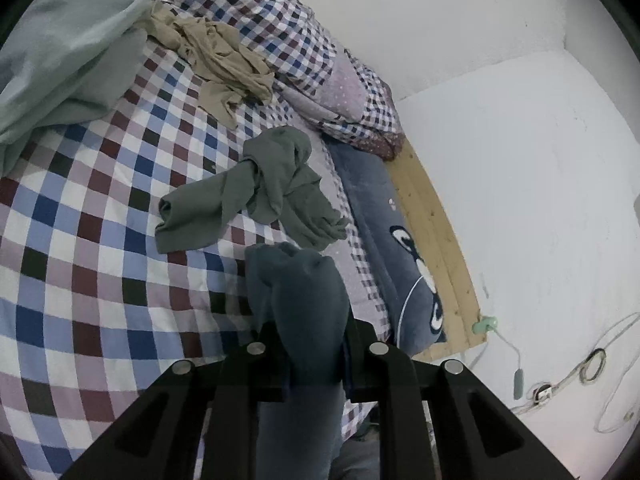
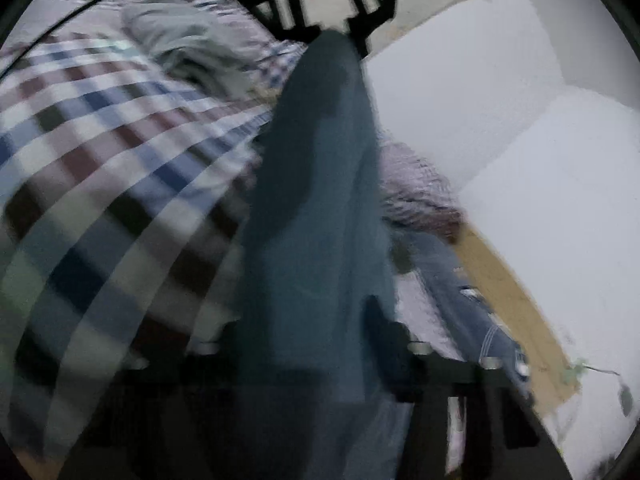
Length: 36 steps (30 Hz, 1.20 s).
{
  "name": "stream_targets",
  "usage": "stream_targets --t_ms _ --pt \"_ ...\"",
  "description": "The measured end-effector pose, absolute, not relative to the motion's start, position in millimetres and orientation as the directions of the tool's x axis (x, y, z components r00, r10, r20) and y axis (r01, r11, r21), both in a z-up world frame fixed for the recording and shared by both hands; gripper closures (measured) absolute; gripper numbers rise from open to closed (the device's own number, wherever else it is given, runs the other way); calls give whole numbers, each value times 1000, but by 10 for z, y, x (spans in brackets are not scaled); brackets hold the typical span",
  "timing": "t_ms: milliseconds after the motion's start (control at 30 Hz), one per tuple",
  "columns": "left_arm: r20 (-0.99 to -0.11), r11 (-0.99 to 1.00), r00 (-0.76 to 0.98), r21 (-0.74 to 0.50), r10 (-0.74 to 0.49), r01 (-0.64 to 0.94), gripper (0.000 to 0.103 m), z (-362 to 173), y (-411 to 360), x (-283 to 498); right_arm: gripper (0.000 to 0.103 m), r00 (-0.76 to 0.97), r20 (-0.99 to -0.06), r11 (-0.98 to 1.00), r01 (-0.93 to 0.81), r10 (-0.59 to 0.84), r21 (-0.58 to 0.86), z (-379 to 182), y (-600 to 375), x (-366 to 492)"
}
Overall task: Fold clothes
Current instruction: 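Lift the folded blue-grey shirt off the bed with both grippers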
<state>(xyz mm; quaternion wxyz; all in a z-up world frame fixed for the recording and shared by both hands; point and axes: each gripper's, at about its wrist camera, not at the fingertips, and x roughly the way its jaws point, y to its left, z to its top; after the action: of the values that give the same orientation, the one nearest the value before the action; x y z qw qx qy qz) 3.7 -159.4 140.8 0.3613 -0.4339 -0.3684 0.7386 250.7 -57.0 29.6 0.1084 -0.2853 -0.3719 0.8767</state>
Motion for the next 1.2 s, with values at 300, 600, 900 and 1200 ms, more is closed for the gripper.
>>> stream_targets --t_ms 300,600,900,1200 --pt "-297 -425 -471 -885 830 -190 87 1694 -2002 495 88 -778 -607 -802 256 161 -540 1063 -190 2776" --pt "-214 -364 -725 -930 654 -55 87 2276 -3324 1528 88 -745 -642 -697 557 -181 -450 2367 -545 3045" --pt "-292 -380 -913 -909 284 172 87 2776 -5042 2613 94 -507 -670 -428 853 -543 -299 2977 -1857 2851" --pt "-425 -368 -904 -848 39 382 87 2644 -6502 2722 96 -350 -696 -286 934 -627 -213 2758 -3421 2220"
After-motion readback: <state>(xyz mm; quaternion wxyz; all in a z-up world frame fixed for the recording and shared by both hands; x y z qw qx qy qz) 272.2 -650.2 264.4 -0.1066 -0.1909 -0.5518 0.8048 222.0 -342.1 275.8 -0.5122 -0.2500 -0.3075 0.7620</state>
